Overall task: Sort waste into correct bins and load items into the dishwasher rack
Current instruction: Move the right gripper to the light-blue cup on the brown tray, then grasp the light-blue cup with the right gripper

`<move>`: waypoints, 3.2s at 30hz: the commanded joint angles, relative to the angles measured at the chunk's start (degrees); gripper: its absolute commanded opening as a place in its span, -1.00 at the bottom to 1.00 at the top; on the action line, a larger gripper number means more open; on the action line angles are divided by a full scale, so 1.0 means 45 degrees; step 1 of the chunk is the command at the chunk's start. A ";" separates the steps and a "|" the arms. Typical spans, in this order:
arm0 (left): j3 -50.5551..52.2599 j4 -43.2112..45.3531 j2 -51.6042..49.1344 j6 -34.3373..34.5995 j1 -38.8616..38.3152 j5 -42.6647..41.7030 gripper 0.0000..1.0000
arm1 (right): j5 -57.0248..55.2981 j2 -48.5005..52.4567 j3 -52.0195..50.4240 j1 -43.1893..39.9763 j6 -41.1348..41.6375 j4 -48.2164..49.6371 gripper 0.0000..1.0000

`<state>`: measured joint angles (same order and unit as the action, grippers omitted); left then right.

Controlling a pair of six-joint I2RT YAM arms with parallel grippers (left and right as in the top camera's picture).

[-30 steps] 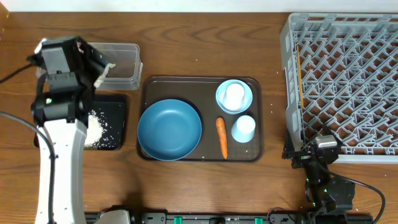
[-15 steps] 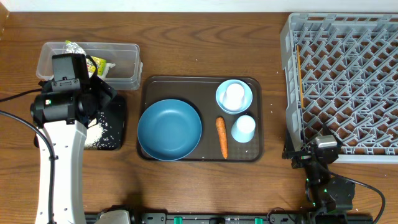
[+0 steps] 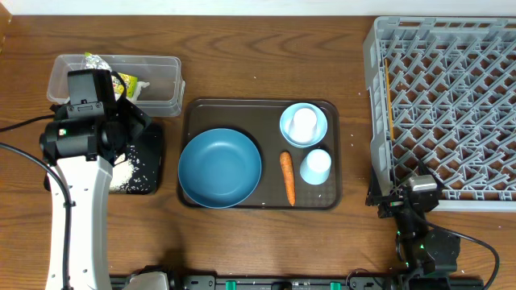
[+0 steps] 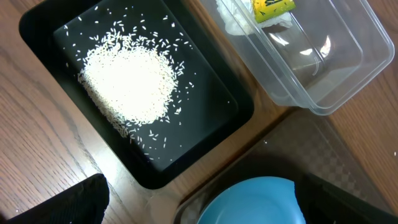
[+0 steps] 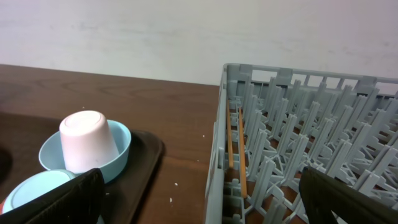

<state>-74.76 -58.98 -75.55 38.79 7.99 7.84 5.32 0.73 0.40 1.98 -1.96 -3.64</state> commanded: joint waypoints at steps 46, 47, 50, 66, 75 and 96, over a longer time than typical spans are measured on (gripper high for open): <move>-0.0107 -0.0073 -0.0034 -0.0073 0.0005 0.0063 0.96 | 0.8422 0.4129 0.5047 -0.0053 0.7757 -0.3721 0.98; -0.0107 -0.0078 -0.0034 -0.0073 0.0005 0.0063 0.96 | 0.7703 0.4668 0.5785 0.0029 0.6921 -0.4779 0.98; -0.0107 -0.0073 -0.0034 -0.0073 0.0005 0.0063 0.95 | 0.6033 0.6266 0.7805 0.0466 0.4906 -0.7281 0.98; -0.0107 -0.0073 -0.0034 -0.0073 0.0005 0.0063 0.95 | -0.1268 1.3906 1.1555 0.5829 0.5100 -0.9394 0.98; -0.0107 -0.0073 -0.0034 -0.0073 0.0005 0.0063 0.96 | -0.2399 1.6723 1.1560 0.6125 0.5095 -0.7844 0.99; -0.0107 -0.0073 -0.0034 -0.0073 0.0005 0.0063 0.96 | -0.2618 1.9414 1.1555 0.6912 0.5294 -0.5974 0.90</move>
<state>-74.76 -59.00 -75.55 38.79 7.99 7.84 -4.62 88.03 51.29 32.62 20.60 -30.89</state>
